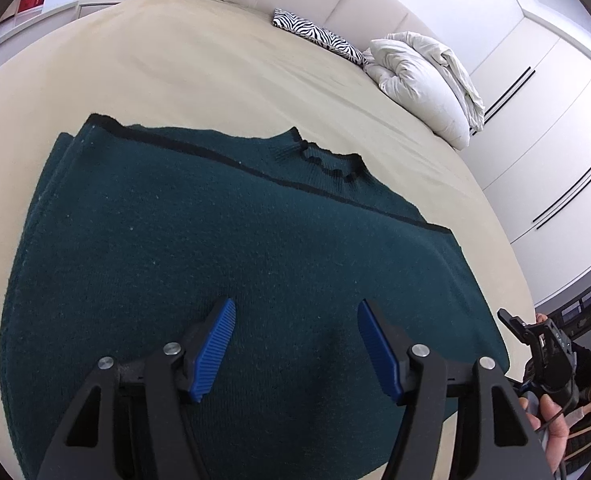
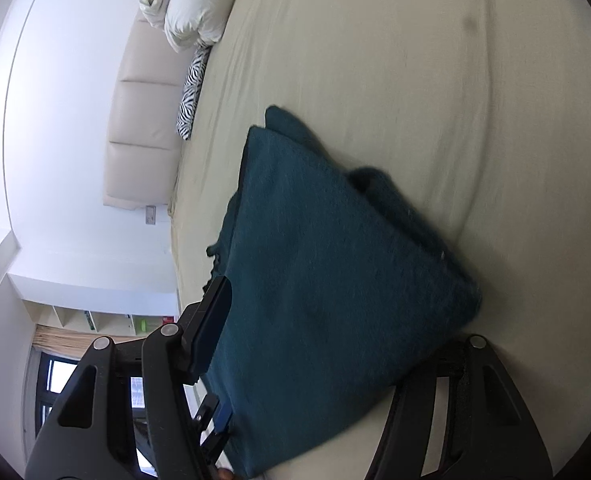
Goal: Fold small clothes
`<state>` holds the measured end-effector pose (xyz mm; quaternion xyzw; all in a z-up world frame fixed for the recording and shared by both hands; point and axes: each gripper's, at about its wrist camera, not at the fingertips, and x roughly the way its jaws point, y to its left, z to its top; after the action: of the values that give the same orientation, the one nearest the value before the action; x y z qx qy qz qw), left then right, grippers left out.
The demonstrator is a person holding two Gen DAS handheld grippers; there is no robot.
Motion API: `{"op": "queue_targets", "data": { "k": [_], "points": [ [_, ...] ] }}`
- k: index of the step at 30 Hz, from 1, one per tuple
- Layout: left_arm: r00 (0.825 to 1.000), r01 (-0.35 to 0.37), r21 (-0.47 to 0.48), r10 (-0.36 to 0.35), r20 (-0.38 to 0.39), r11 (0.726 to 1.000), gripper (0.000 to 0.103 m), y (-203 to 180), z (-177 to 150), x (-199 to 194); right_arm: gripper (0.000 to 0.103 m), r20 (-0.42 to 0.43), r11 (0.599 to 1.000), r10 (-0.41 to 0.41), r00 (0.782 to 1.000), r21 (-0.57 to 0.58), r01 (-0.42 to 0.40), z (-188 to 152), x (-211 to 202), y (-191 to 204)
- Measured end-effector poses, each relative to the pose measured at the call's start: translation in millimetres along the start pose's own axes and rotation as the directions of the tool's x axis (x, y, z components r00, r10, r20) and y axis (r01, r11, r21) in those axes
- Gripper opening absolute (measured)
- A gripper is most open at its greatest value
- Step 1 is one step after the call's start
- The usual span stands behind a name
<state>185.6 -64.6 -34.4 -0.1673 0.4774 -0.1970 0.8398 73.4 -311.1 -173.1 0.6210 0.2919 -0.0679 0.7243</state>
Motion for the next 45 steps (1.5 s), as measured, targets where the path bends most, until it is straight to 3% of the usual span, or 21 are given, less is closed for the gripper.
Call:
{"op": "queue_targets", "data": {
  "k": [5, 7, 10, 12, 16, 18, 20, 25, 27, 28, 29, 30, 31, 32, 34, 35, 38, 42, 45],
  "points": [
    [0.998, 0.056, 0.012, -0.056, 0.006, 0.998, 0.064, -14, 8, 2, 0.055, 0.008, 1.000, 0.023, 1.000, -0.015, -0.023, 10, 14, 4],
    [0.997, 0.078, 0.015, -0.078, -0.003, 0.997, 0.064, -20, 10, 9, 0.048, -0.006, 0.998, 0.028, 1.000, -0.052, -0.028, 12, 22, 11],
    [0.997, 0.067, 0.029, -0.066, -0.043, 0.997, 0.064, -26, 9, 27, 0.030, -0.019, 0.997, -0.004, 1.000, -0.076, 0.003, 16, 32, 8],
    [0.998, 0.055, 0.043, -0.053, -0.045, 0.998, 0.064, -25, 8, 34, 0.012, -0.027, 0.998, -0.012, 1.000, -0.063, 0.010, 20, 34, 0],
    [0.996, 0.084, 0.030, -0.083, -0.046, 0.996, 0.063, -18, 7, 38, 0.011, -0.025, 0.995, -0.013, 1.000, -0.099, 0.011, 20, 33, 1],
    [0.994, 0.096, 0.009, -0.095, -0.048, 0.995, 0.058, -12, 8, 40, 0.011, -0.014, 0.993, -0.029, 0.999, -0.112, 0.028, 20, 33, 4],
    [0.994, 0.094, -0.010, -0.094, -0.051, 0.996, 0.046, -6, 10, 40, 0.011, -0.001, 0.989, -0.057, 0.998, -0.136, 0.056, 18, 33, 10],
    [0.991, 0.116, -0.080, -0.121, -0.057, 0.990, 0.020, 14, 12, 42, 0.011, 0.048, 0.945, -0.112, 0.992, -0.303, 0.122, 0, 30, 59],
    [0.985, 0.150, -0.148, -0.161, -0.062, 0.978, 0.011, 28, 15, 41, 0.011, 0.060, 0.874, -0.136, 0.989, -0.462, 0.148, -22, 35, 99],
    [0.979, 0.181, -0.198, -0.196, -0.058, 0.963, 0.011, 36, 16, 39, 0.011, 0.057, 0.791, -0.150, 0.987, -0.592, 0.154, -45, 41, 126],
    [0.970, 0.218, -0.259, -0.237, -0.044, 0.941, 0.013, 44, 16, 35, 0.011, 0.053, 0.648, -0.176, 0.983, -0.745, 0.156, -79, 51, 154],
    [0.962, 0.251, -0.309, -0.271, -0.022, 0.917, 0.018, 52, 17, 30, 0.011, 0.046, 0.547, -0.191, 0.981, -0.824, 0.145, -104, 57, 167],
    [0.953, 0.286, -0.339, -0.303, 0.001, 0.896, 0.034, 57, 18, 26, 0.011, 0.035, 0.435, -0.214, 0.976, -0.891, 0.128, -133, 67, 177],
    [0.931, 0.351, -0.376, -0.364, 0.039, 0.857, 0.052, 63, 18, 20, 0.011, 0.041, 0.334, -0.248, 0.968, -0.934, 0.125, -157, 79, 178],
    [0.912, 0.394, -0.399, -0.407, 0.056, 0.828, 0.068, 65, 20, 14, 0.011, 0.079, 0.201, -0.301, 0.950, -0.969, 0.144, -185, 98, 172],
    [0.909, 0.399, -0.401, -0.413, 0.055, 0.825, 0.076, 65, 22, 11, 0.011, 0.088, 0.161, -0.316, 0.945, -0.976, 0.145, -195, 104, 167],
    [0.899, 0.415, -0.417, -0.436, 0.047, 0.809, 0.085, 62, 26, 12, 0.011, 0.124, 0.089, -0.320, 0.939, -0.983, 0.160, -212, 109, 158],
    [0.907, 0.379, -0.441, -0.421, 0.002, 0.814, 0.087, 54, 33, 25, 0.011, 0.158, 0.033, -0.296, 0.942, -0.984, 0.175, -219, 104, 157],
    [0.916, 0.337, -0.432, -0.398, -0.056, 0.837, 0.081, 43, 43, 33, 0.011, 0.195, -0.055, -0.264, 0.945, -0.981, 0.187, -230, 99, 158]
  ]
}}
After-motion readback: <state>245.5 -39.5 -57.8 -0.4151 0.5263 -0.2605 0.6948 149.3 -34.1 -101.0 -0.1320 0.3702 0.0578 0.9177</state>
